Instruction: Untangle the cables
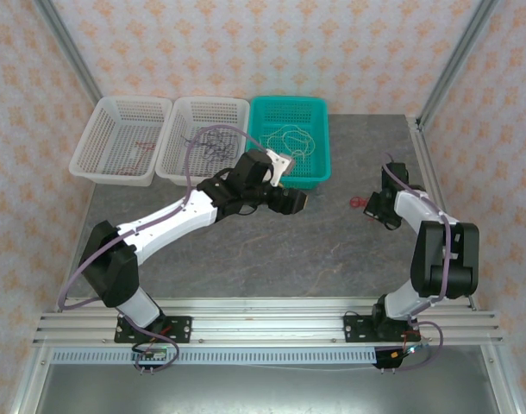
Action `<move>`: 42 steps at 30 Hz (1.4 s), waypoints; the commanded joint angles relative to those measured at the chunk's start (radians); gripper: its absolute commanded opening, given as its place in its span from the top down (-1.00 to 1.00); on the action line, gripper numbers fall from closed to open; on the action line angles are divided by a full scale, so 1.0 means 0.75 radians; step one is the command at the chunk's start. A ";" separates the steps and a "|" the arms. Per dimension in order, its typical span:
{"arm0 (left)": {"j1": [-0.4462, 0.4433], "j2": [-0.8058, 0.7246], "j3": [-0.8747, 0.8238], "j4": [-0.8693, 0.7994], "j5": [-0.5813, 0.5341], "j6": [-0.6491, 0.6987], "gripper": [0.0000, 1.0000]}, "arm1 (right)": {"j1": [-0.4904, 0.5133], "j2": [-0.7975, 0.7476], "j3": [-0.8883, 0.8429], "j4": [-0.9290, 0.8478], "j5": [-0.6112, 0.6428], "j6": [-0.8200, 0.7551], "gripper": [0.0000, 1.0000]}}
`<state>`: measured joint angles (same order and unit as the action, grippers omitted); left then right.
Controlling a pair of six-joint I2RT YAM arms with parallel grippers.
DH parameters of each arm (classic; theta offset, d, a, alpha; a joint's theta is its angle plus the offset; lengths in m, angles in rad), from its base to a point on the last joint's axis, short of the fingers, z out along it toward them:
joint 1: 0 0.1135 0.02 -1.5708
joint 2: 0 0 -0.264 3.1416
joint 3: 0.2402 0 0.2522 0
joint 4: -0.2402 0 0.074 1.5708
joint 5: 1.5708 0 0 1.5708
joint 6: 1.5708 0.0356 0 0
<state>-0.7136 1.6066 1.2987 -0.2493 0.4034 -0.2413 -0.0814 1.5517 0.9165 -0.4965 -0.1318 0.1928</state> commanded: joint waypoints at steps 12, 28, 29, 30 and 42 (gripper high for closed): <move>0.100 0.011 0.058 0.035 0.131 0.150 -0.72 | 0.211 -0.567 0.160 -0.153 -0.282 -0.029 1.00; 0.205 0.072 -0.055 0.611 0.638 -0.003 -0.65 | 0.410 -0.552 0.394 -0.134 -0.919 0.050 1.00; 0.208 0.071 -0.077 0.700 0.635 -0.060 -0.58 | 0.415 -0.555 0.398 -0.134 -0.923 0.054 1.00; 0.208 0.066 -0.098 0.775 0.624 -0.107 -0.49 | 0.415 -0.557 0.398 -0.134 -0.925 0.053 1.00; 0.235 -0.100 -0.226 0.732 0.405 -0.023 0.00 | 0.414 -0.568 0.367 -0.120 -0.896 0.063 1.00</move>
<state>-0.5488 1.6032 1.1419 0.2989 0.7586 -0.3023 0.2268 1.1366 1.1793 -0.6083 -0.7864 0.2283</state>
